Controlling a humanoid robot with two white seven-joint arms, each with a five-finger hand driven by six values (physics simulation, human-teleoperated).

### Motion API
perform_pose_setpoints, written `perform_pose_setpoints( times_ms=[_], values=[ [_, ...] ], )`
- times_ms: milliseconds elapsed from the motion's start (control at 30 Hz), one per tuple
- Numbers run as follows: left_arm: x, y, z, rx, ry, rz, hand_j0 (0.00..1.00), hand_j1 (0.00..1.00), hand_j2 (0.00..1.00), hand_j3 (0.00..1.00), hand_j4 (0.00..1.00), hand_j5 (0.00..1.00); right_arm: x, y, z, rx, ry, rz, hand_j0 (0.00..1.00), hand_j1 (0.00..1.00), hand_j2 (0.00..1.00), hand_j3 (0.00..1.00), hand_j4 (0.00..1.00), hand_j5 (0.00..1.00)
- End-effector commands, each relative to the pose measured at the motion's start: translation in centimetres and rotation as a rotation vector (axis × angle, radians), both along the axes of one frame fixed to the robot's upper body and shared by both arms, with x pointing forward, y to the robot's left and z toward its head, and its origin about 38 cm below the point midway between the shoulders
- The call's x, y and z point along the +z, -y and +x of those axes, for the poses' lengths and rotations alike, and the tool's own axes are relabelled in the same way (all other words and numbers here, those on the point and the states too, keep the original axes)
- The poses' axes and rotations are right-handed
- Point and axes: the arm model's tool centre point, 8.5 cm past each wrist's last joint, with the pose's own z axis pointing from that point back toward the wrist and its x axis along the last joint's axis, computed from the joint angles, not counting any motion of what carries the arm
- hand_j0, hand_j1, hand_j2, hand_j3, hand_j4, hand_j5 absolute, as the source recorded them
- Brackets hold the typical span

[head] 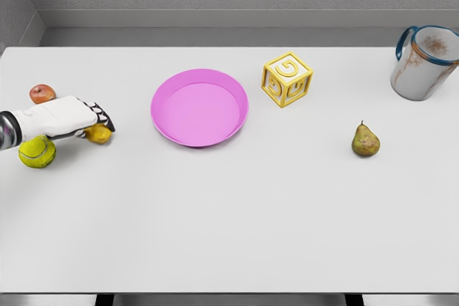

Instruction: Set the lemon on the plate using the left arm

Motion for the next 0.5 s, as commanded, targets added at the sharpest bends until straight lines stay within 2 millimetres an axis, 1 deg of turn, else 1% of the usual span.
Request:
perform_pose_setpoints(
  times_ms=[0, 467],
  values=[
    [-1.51, 0.28, -0.43, -0.053, -0.038, 0.098, 0.61, 0.61, 0.61, 0.61, 0.61, 0.61, 0.0, 0.0, 0.03, -0.001, 0.001, 0.0, 1.0, 1.0, 1.0, 1.0, 1.0, 1.0],
    [-1.35, 0.31, -0.44, -0.054, -0.036, 0.091, 0.58, 0.58, 0.58, 0.58, 0.58, 0.58, 0.0, 0.0, 0.03, -0.001, 0.001, 0.0, 1.0, 1.0, 1.0, 1.0, 1.0, 1.0]
  ],
)
